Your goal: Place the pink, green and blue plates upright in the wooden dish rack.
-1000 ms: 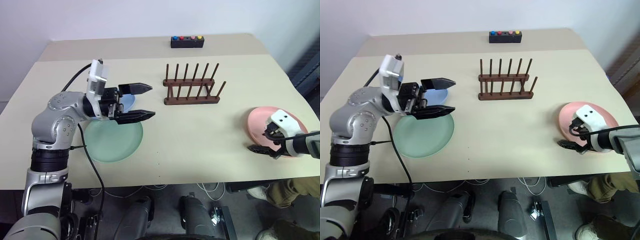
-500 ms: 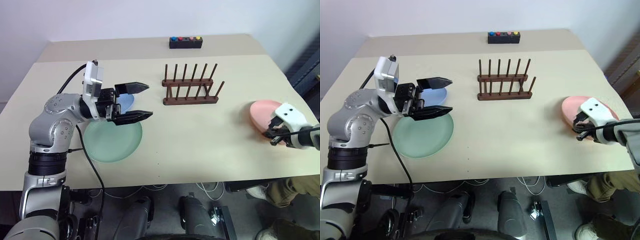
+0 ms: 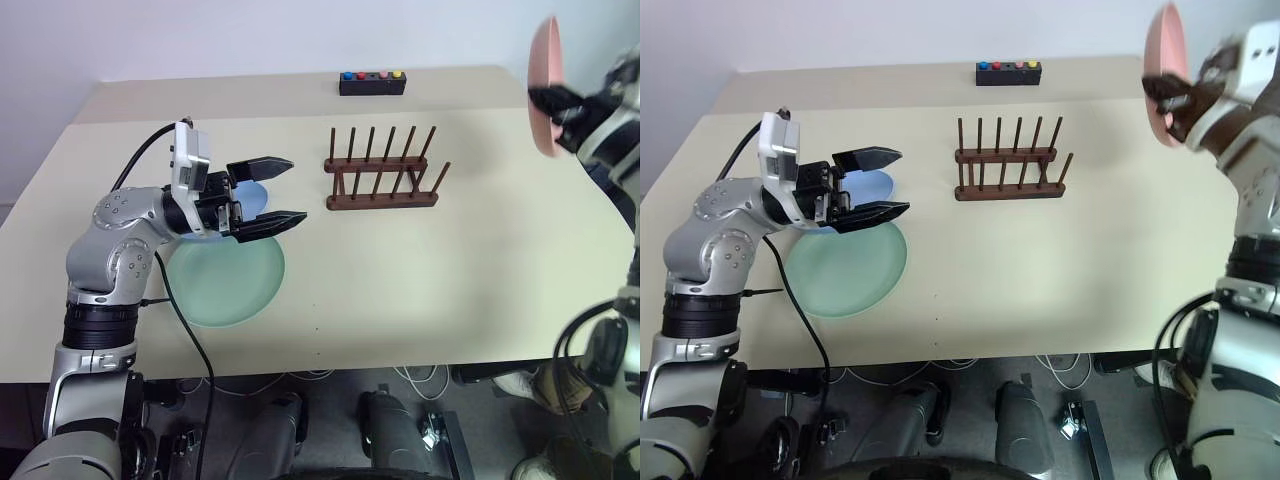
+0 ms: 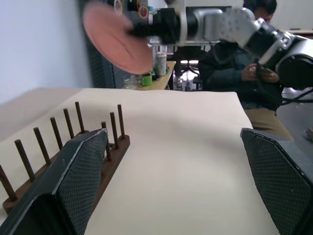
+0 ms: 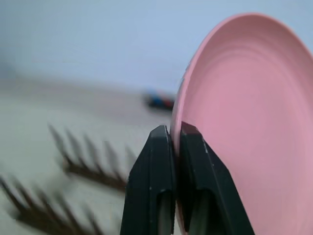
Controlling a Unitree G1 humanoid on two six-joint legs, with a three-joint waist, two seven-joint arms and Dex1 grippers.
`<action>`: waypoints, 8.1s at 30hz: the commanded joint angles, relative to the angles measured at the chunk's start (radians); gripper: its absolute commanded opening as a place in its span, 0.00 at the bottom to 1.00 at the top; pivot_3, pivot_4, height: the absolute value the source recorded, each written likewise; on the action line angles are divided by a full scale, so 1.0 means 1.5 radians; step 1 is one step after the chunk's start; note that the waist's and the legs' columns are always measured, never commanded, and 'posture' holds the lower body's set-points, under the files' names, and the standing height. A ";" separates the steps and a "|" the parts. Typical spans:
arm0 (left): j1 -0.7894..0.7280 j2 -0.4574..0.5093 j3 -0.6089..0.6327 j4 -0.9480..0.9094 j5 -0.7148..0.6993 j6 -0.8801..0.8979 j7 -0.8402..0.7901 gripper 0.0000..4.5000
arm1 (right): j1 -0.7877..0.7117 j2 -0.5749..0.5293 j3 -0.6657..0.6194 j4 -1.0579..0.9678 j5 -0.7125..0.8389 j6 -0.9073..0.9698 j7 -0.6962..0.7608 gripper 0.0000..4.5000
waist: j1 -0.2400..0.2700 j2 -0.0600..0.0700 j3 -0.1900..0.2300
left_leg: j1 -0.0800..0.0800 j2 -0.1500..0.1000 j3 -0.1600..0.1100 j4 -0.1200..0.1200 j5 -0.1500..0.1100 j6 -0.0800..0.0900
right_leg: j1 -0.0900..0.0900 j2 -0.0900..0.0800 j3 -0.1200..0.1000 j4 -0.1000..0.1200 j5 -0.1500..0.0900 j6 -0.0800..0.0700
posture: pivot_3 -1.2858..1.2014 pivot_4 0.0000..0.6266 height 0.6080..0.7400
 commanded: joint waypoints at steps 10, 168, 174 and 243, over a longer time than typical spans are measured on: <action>0.038 0.028 0.037 -0.080 -0.046 0.026 0.030 1.00 | -0.140 0.020 -0.072 0.227 0.167 0.193 0.091 0.02 | -0.005 0.001 0.000 | 0.000 0.000 0.000 0.000 -0.002 0.003 | -0.001 0.000 0.000 0.000 0.000 0.000 | 0.52 0.24 1.00; -0.065 0.417 -0.340 0.250 0.028 -0.669 -0.290 0.01 | 0.156 -0.015 0.143 -0.204 0.139 -0.030 0.432 1.00 | -0.007 0.001 0.001 | -0.001 0.005 0.012 0.001 -0.004 0.006 | -0.008 0.004 0.011 0.003 0.002 0.000 | 0.52 0.24 1.00; -0.024 0.458 -0.258 0.085 -0.098 -0.435 -0.290 0.01 | 0.149 -0.019 0.141 -0.194 0.139 -0.032 0.436 1.00 | -0.007 0.000 0.001 | -0.001 0.005 0.012 0.001 -0.004 0.006 | -0.008 0.004 0.011 0.003 0.002 0.000 | 0.52 0.24 1.00; -0.256 0.291 -0.208 0.365 0.753 -1.060 0.216 0.01 | 0.156 0.097 0.402 -0.237 -0.417 -0.838 0.112 1.00 | -0.008 0.000 0.000 | -0.001 0.007 0.014 0.001 -0.004 0.005 | -0.007 0.008 0.012 0.002 0.004 0.001 | 0.52 0.24 1.00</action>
